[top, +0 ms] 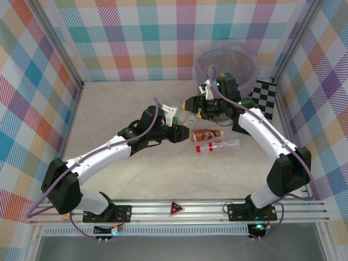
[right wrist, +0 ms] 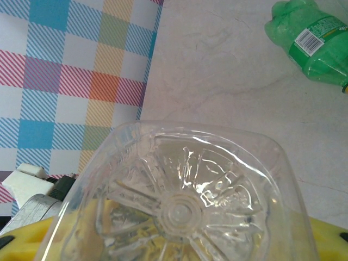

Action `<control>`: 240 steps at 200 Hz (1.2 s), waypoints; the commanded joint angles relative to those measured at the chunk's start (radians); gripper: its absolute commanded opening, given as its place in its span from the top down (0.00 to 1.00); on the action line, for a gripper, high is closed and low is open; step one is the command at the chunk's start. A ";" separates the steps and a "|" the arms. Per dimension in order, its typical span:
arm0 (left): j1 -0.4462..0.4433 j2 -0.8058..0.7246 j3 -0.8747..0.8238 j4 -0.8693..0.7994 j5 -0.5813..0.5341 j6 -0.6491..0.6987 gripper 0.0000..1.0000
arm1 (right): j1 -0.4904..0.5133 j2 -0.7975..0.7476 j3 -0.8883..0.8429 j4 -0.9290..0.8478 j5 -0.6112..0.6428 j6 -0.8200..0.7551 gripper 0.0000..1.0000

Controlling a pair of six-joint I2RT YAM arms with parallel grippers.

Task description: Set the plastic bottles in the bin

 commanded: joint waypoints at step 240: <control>0.046 -0.017 0.004 -0.286 -0.282 -0.203 0.02 | -0.371 0.431 0.987 -0.238 0.571 -0.513 0.88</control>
